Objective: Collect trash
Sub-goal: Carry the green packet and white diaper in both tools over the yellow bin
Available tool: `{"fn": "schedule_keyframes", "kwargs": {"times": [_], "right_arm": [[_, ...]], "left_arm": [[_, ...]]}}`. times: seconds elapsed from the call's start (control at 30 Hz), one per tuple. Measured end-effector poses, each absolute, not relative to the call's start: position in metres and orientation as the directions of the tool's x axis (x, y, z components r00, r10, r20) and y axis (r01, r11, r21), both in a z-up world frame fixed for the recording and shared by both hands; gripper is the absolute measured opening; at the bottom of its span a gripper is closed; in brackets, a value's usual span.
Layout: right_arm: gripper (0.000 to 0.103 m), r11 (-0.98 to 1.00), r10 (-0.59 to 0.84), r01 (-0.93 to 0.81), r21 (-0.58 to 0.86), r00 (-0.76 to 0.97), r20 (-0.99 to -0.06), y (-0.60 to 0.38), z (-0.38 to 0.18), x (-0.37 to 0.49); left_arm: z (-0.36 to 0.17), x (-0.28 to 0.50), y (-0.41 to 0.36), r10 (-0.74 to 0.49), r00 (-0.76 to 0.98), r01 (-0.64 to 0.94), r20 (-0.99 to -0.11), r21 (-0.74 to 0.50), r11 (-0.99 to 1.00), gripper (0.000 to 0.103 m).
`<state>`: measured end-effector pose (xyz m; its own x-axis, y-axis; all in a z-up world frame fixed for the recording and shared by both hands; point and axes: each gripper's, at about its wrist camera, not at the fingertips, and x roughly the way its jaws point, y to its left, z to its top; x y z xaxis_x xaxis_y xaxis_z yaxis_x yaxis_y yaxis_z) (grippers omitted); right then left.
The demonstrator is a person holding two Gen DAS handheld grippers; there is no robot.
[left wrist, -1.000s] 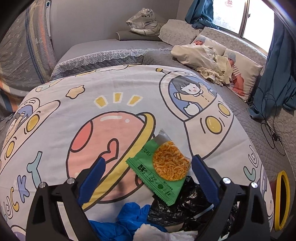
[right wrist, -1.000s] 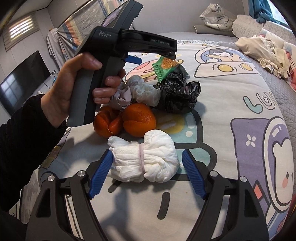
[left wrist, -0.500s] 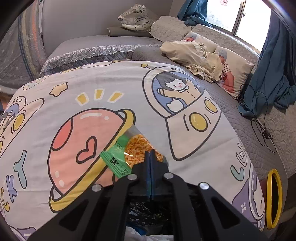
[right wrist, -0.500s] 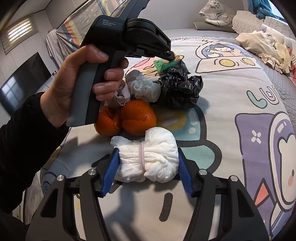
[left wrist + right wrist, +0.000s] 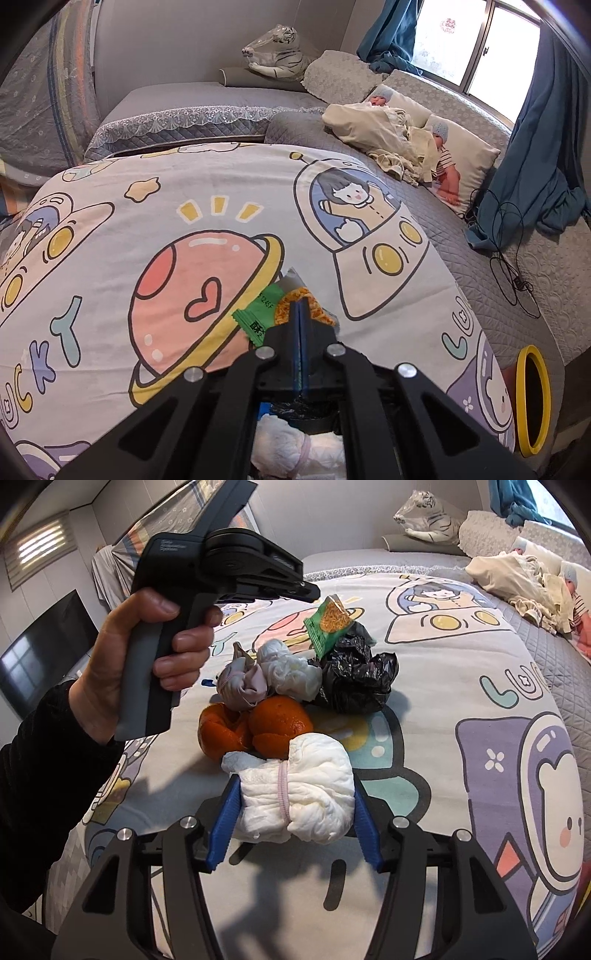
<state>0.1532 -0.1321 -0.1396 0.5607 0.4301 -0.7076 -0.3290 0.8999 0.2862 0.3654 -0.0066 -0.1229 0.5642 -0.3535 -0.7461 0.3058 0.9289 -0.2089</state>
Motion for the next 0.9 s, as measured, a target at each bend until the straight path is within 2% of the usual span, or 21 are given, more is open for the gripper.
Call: {"fn": "schedule_keyframes", "kwargs": {"times": [0.17,0.2,0.27,0.3,0.33,0.67,0.73,0.8,0.83,0.9], "right_arm": [[0.054,0.897,0.436,-0.341,0.282,0.564,-0.702,-0.128,-0.136,0.15],[0.054,0.896,0.437,-0.341,0.284,0.563,-0.702,-0.128,-0.137,0.151],[0.054,0.894,0.441,-0.342,0.29,0.557,-0.703,-0.127,-0.137,0.152],[0.054,0.893,0.444,-0.342,0.293,0.556,-0.703,-0.128,-0.137,0.152],[0.054,0.892,0.445,-0.343,0.294,0.557,-0.702,-0.128,-0.138,0.152],[0.054,0.886,0.46,-0.336,0.319,0.559,-0.69,-0.139,-0.138,0.154],[0.054,0.885,0.463,-0.332,0.325,0.559,-0.688,-0.142,-0.139,0.154],[0.054,0.884,0.466,-0.329,0.332,0.56,-0.685,-0.143,-0.139,0.155],[0.054,0.883,0.468,-0.328,0.335,0.56,-0.684,-0.144,-0.139,0.154],[0.054,0.882,0.471,-0.328,0.34,0.562,-0.68,-0.144,-0.139,0.154]], "left_arm": [[-0.124,0.363,-0.006,-0.363,0.544,0.327,-0.756,-0.208,0.922,0.001],[-0.125,0.364,-0.007,-0.365,0.536,0.322,-0.761,-0.215,0.922,0.004],[-0.127,0.368,-0.009,-0.364,0.529,0.312,-0.767,-0.223,0.924,0.029],[-0.127,0.37,-0.01,-0.351,0.541,0.301,-0.764,-0.215,0.929,0.052],[-0.127,0.372,-0.013,-0.339,0.554,0.296,-0.76,-0.201,0.934,0.062],[-0.167,0.406,-0.047,-0.203,0.484,0.275,-0.851,-0.072,0.959,0.06],[-0.171,0.405,-0.051,-0.209,0.475,0.287,-0.855,-0.074,0.955,0.038],[-0.172,0.404,-0.054,-0.215,0.462,0.303,-0.86,-0.075,0.95,0.022],[-0.172,0.402,-0.056,-0.216,0.463,0.311,-0.86,-0.07,0.948,0.016],[-0.171,0.397,-0.061,-0.193,0.483,0.329,-0.854,-0.027,0.944,0.013]]}}
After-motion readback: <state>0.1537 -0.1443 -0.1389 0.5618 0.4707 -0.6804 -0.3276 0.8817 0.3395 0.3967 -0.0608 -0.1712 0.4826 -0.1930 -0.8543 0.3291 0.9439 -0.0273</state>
